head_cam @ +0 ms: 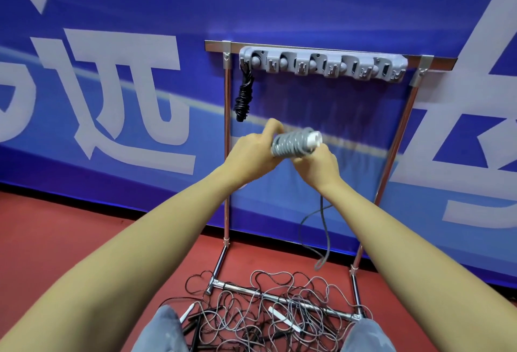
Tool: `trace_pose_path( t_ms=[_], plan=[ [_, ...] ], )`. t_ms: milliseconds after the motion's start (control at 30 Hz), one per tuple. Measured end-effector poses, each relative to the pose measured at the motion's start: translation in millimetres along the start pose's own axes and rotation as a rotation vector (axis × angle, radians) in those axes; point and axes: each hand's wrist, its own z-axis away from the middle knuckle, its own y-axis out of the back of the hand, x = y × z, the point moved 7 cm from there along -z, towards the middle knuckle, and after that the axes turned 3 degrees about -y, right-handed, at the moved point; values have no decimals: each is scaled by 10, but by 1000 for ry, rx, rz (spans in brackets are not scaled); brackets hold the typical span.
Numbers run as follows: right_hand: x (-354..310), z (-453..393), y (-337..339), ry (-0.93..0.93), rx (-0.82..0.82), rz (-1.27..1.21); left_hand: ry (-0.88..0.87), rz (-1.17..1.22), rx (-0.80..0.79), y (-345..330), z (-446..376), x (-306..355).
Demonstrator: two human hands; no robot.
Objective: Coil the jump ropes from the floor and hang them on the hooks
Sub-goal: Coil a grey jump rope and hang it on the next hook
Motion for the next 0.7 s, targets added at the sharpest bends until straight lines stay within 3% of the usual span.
trace_pose_path(
  t_ms=[100, 200, 500, 600, 700],
  plan=[
    [-96, 55, -38, 77, -12, 106, 333, 75, -27, -51, -23, -132],
    [-170, 106, -67, 136, -43, 137, 485, 15, -39, -122, -7, -287],
    [-401, 291, -125, 429, -117, 387, 522, -371, -348, -258, 131, -535],
    [-525, 303, -58, 518, -41, 470, 363, -553, -493, -274, 186, -563],
    [-578, 248, -68, 489, 2, 481, 172, -656, -585, -389, 254, -502]
  ],
)
